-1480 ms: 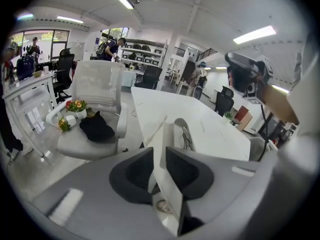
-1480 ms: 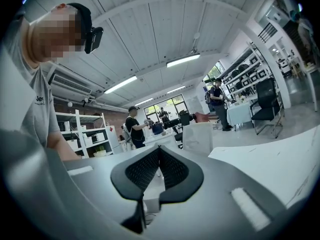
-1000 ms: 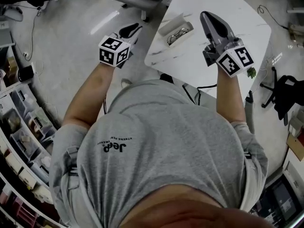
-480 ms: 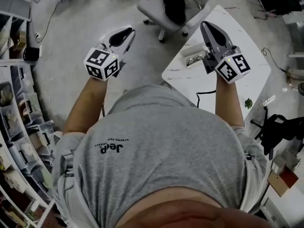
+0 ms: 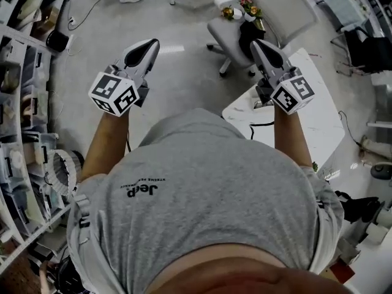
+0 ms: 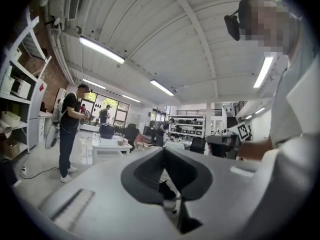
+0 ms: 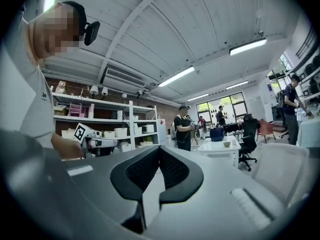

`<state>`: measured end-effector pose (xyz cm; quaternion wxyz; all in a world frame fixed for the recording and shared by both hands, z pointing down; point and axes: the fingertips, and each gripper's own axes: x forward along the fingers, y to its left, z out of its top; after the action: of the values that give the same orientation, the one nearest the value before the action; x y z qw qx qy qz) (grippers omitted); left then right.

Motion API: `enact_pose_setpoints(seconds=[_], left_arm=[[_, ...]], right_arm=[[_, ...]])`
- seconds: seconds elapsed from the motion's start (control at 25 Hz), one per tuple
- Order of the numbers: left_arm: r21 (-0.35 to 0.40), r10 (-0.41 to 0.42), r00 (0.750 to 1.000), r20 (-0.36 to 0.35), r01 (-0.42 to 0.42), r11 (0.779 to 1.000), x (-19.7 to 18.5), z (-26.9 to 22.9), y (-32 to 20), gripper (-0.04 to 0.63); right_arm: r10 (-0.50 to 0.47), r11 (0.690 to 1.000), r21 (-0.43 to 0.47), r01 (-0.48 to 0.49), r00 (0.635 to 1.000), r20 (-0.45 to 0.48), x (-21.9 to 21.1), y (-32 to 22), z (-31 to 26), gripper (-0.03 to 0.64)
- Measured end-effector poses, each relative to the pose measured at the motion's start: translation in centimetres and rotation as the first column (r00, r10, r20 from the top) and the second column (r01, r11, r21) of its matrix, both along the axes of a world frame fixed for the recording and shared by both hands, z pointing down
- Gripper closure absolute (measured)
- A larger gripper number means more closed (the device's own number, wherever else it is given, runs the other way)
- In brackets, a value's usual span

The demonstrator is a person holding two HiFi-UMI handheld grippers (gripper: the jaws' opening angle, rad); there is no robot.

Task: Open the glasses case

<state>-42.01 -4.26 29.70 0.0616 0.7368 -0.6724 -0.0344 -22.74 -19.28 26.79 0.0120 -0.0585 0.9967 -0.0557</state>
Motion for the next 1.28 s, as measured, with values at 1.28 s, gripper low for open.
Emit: enact_pose_setpoints(seconds=[1.28], left_arm=[[0.052, -0.045, 0.999, -0.015, 0.045, 0.998, -0.9, -3.0, 7.9, 0.538]], right_arm=[[-0.119, 0.992, 0.035, 0.12, 0.992, -0.04, -4.0, 5.7, -0.1, 0.614]])
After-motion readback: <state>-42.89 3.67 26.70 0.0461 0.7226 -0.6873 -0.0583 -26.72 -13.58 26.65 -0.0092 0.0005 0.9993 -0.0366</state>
